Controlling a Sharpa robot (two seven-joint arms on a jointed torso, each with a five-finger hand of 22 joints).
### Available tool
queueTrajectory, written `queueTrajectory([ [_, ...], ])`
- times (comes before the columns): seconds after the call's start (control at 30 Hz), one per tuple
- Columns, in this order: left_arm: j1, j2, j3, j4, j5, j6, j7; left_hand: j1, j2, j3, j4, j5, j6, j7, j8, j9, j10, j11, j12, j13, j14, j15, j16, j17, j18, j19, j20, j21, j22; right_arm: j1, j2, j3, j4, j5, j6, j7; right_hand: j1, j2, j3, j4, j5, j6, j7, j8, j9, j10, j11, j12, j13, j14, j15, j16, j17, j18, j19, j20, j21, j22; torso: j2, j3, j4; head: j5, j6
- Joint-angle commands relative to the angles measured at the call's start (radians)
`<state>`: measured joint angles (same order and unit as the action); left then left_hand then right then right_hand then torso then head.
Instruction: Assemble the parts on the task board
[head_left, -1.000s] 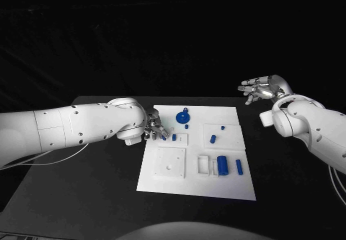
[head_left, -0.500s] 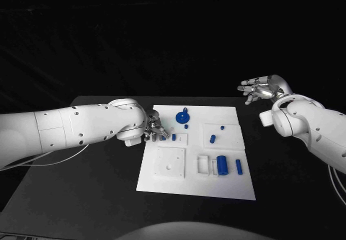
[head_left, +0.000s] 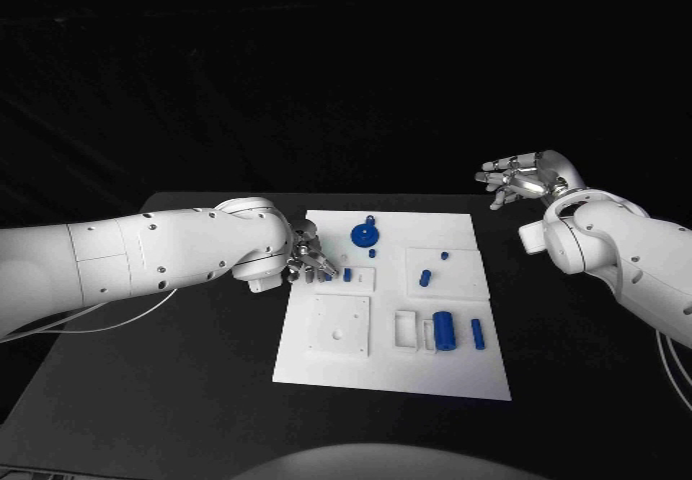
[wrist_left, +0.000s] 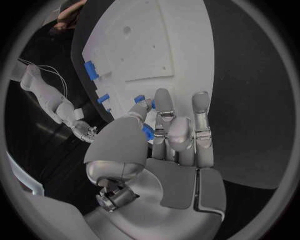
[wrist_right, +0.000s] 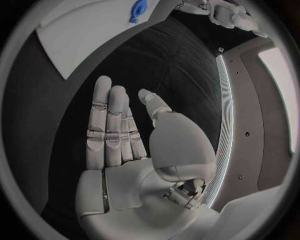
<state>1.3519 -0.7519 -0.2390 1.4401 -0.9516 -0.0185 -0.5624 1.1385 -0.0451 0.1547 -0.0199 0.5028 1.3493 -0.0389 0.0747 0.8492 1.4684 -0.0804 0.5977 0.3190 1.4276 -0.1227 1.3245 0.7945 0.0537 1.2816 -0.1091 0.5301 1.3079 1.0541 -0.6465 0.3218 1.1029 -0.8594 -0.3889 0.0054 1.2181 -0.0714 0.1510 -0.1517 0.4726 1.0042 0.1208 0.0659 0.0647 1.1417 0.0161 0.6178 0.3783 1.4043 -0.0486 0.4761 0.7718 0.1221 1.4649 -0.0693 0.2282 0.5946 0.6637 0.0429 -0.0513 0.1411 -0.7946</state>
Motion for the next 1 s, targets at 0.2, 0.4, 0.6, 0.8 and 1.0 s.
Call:
queueTrajectory([
  [0.2, -0.006, -0.001, -0.004, -0.006, 0.002, 0.001, -0.002, 0.016, -0.050, -0.020, 0.094, -0.041, 0.004, -0.009, 0.001, -0.006, 0.047, -0.001, -0.005, -0.001, 0.008, -0.004, -0.007, -0.002, -0.001, 0.005, -0.009, -0.012, 0.015, -0.001, 0.000, 0.000, 0.000, -0.006, 0.011, 0.007, -0.008, -0.001, 0.003, 0.003, 0.005, -0.009, 0.002, -0.004, -0.001, -0.004, 0.001, -0.004, -0.001, -0.006, 0.003, -0.003, -0.001, -0.012, 0.031, 0.004, -0.002, 0.001, 0.000, -0.0001, -0.0008, 0.000, 0.001],
  [0.4, -0.006, -0.001, -0.004, -0.008, 0.001, -0.002, 0.000, 0.027, -0.057, -0.026, 0.130, -0.049, 0.006, -0.009, 0.001, -0.004, 0.047, -0.001, -0.004, -0.002, 0.008, -0.004, -0.007, 0.000, -0.002, 0.007, -0.010, -0.015, 0.016, -0.002, 0.000, 0.000, -0.001, -0.006, 0.011, 0.007, -0.008, -0.001, 0.003, 0.003, 0.005, -0.009, 0.002, -0.004, -0.001, -0.004, 0.001, -0.004, -0.001, -0.006, 0.003, -0.003, -0.001, -0.012, 0.031, 0.004, -0.002, 0.001, 0.000, 0.0004, -0.0009, 0.000, 0.001],
  [0.6, -0.006, -0.004, -0.004, -0.009, 0.002, -0.002, 0.001, 0.031, -0.060, -0.030, 0.143, -0.053, 0.007, -0.009, 0.002, -0.001, 0.047, -0.001, -0.003, -0.002, 0.008, -0.005, -0.007, 0.002, -0.002, 0.008, -0.010, -0.017, 0.016, -0.003, 0.000, 0.000, -0.001, -0.006, 0.012, 0.006, -0.008, -0.001, 0.003, 0.003, 0.005, -0.009, 0.002, -0.004, -0.001, -0.004, 0.001, -0.004, -0.001, -0.006, 0.003, -0.003, -0.001, -0.012, 0.031, 0.004, -0.002, 0.001, 0.000, 0.0006, -0.0008, 0.000, 0.000],
  [0.8, -0.006, -0.007, -0.004, -0.008, 0.014, -0.002, 0.005, 0.027, -0.075, -0.034, 0.174, -0.064, 0.011, -0.010, 0.002, 0.000, 0.047, -0.002, -0.001, -0.003, 0.008, -0.005, -0.006, 0.005, -0.001, 0.007, -0.009, -0.017, 0.016, -0.004, 0.000, 0.000, -0.002, -0.006, 0.012, 0.007, -0.008, -0.001, 0.003, 0.003, 0.005, -0.009, 0.002, -0.004, -0.001, -0.004, 0.001, -0.004, -0.001, -0.006, 0.003, -0.003, -0.001, -0.012, 0.031, 0.004, -0.002, 0.001, 0.000, 0.0003, -0.0010, 0.000, 0.001],
  [1.0, -0.006, -0.013, -0.004, -0.005, 0.028, -0.002, 0.008, -0.017, -0.114, -0.033, 0.254, -0.190, 0.025, -0.008, 0.006, 0.007, 0.047, -0.001, 0.005, -0.002, 0.009, -0.005, -0.004, 0.009, -0.002, 0.009, -0.010, -0.016, 0.017, -0.006, 0.000, 0.000, -0.003, -0.006, 0.015, 0.007, -0.005, -0.006, 0.001, 0.002, 0.008, -0.010, 0.002, -0.003, -0.001, -0.003, 0.001, -0.003, -0.001, -0.006, 0.003, -0.004, -0.001, -0.012, 0.031, 0.004, -0.003, 0.002, 0.000, 0.0006, -0.0012, 0.000, 0.000],
])
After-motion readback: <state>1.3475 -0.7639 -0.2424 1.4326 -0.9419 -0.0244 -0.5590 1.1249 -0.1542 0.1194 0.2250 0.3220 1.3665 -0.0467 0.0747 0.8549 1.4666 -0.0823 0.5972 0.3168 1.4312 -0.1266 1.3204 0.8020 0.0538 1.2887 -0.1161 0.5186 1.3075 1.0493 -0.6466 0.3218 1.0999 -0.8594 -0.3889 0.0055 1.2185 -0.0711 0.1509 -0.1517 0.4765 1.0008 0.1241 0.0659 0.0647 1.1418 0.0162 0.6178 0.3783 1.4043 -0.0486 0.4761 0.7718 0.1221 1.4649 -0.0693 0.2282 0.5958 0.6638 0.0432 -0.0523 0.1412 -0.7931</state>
